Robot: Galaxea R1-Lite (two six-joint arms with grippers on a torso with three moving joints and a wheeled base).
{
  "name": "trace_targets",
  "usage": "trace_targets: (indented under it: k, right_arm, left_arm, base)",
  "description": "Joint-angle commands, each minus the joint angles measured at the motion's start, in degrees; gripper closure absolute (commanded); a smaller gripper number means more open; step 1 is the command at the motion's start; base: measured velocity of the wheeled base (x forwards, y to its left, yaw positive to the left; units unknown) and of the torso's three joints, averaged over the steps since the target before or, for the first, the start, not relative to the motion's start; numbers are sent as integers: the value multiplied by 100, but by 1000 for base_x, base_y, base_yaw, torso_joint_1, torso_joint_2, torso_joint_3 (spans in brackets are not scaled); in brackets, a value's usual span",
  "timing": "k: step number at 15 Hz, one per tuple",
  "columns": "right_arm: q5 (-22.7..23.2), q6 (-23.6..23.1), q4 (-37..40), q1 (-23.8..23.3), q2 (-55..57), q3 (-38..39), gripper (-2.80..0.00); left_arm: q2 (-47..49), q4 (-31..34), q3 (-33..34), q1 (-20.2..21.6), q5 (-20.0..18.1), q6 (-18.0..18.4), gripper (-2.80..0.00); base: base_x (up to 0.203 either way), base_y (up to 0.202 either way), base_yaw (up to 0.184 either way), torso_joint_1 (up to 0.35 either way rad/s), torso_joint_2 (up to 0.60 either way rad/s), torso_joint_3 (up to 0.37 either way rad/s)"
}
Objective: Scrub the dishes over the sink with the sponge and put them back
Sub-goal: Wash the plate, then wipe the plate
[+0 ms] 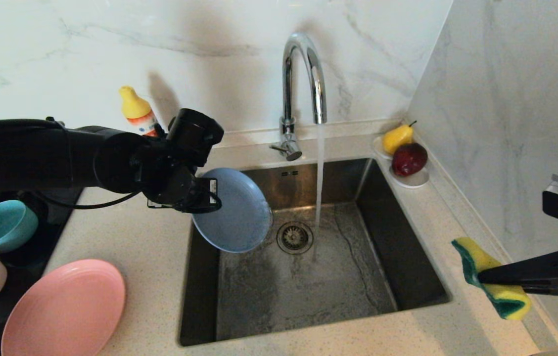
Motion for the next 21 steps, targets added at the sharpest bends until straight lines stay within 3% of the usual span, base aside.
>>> trace_targets:
  k: [1,7,13,16,21]
  right_arm:
    - [35,5,16,0,44,33,0]
    - [46,-13,7,9,174,64,0]
    - [40,-13,7,93,230,74,0]
    - [43,11,7,290,185,-2,0]
    - [244,43,45,1263,306,-256,0]
  left_arm:
    - [-133,15,61,16,71,-8,0]
    - [-522,0,346,85,72,-7,0]
    - [-825,-544,620,150,-28,-59,0]
    - [-1411,-503,1003,118,-832,-62,0]
    - [-2666,-640,2317,62,-2927,87,0]
  base:
    - [0,0,0,0,0,0]
    - [0,0,0,0,0,0]
    - [0,0,0,0,0,0]
    - [0,0,0,0,0,0]
    - [0,0,0,0,0,0]
